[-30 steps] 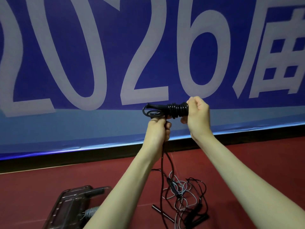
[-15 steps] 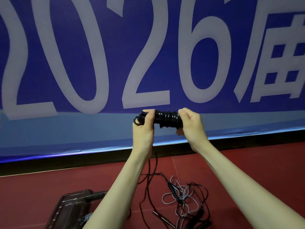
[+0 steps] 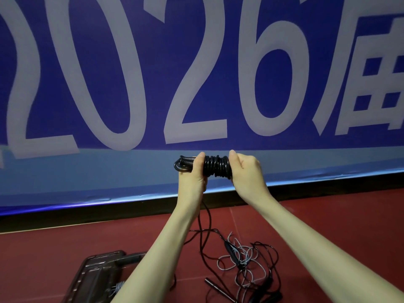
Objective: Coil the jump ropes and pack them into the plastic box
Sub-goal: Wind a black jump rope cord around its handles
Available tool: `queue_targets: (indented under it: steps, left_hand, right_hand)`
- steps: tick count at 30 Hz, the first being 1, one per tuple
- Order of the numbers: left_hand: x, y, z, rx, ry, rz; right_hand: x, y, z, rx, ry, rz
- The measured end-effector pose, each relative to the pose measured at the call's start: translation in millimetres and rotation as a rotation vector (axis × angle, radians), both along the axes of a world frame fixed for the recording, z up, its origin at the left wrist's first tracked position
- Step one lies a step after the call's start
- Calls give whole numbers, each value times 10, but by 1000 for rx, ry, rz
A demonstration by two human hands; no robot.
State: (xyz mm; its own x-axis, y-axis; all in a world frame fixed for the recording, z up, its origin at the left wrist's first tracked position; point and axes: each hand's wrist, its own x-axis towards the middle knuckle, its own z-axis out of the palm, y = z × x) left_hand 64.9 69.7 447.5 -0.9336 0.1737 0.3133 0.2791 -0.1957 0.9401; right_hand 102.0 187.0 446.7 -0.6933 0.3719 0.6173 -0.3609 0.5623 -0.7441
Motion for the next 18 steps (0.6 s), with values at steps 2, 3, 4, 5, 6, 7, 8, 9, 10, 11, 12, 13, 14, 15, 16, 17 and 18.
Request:
queue_targets:
  steps: [2,3,4,5,6,7,8,9,10,11,12,13,14,15,16,17,18]
  left_hand:
    - [21,5,-4,-43,-11,-16]
    - [31,6,1,-67,-12,-24]
    - [42,7,9,-98,-15,-29]
    - [55,12,14,-138,-18,-33]
    - [64,13,17,-179,-19,-35]
    - [75,22,23,-218,-22,-41]
    - [82,29,29,-249,-33,-50]
    - [93,39,45,-261,-52,-67]
    - [101,46,71,-261,-74,-88]
    - [111,44,102,-260,-95,-112]
    - [114,42,135,-266,-117,-138]
    - [113,33,165,-273,-140,-165]
    - [109,22,190,-283,-166,-188]
    - [106,13,212,-291,-193,-207]
    - [103,4,226,-291,-217,-228]
    - [104,8,240,-284,-237,-256]
    - [111,13,253,-278,-253,-292]
  right_hand:
    - [22,14,7,45,36,-11]
    - [24,23,1,59,53,-17]
    - [22,36,-7,72,70,-24]
    - [27,52,-14,86,90,-35]
    - [27,67,-17,104,115,-47]
    - [27,91,-20,127,146,-60]
    - [26,112,-26,150,180,-72]
    - [24,132,-34,174,219,-85]
    - [23,143,-42,197,259,-99]
    - [22,150,-49,220,294,-110]
    - [22,154,-51,243,320,-117]
    - [20,158,-53,266,338,-120]
    - [17,164,-48,285,350,-119]
    - [10,173,-36,297,359,-119]
    - [-2,184,-18,303,369,-131]
    - [-16,206,3,301,383,-154]
    - [-24,231,28,289,395,-183]
